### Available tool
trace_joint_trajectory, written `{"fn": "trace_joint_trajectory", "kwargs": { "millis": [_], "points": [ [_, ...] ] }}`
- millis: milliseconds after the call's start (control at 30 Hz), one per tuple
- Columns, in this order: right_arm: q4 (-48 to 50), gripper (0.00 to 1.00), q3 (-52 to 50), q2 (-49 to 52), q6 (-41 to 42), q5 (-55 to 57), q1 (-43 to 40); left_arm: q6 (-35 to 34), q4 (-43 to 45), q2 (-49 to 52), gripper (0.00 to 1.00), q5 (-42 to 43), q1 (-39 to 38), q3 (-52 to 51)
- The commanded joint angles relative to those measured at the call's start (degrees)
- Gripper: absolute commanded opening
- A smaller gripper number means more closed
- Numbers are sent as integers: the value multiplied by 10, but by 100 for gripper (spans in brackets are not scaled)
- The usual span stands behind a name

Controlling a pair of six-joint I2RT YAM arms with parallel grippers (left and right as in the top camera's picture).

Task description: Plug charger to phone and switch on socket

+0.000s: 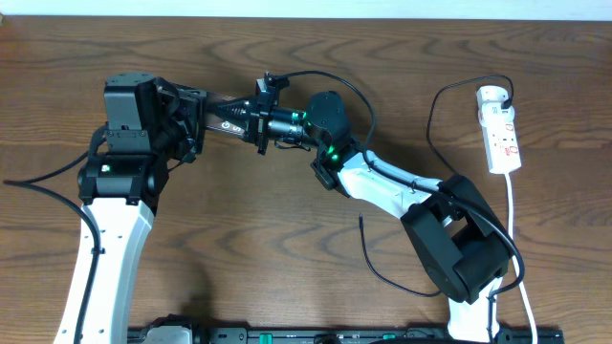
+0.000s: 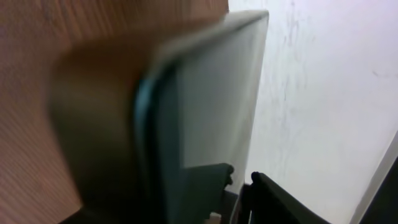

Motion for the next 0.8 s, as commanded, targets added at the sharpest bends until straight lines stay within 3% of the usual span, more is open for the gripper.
{"fn": "trace_joint_trajectory", "kwargs": {
  "millis": [0,767],
  "points": [
    [10,1,8,-4,5,-2,-3,8,3,2,48,-12,0,14],
    [14,1,8,-4,5,-23,-3,9,3,2,44,-20,0,14]
  ]
}}
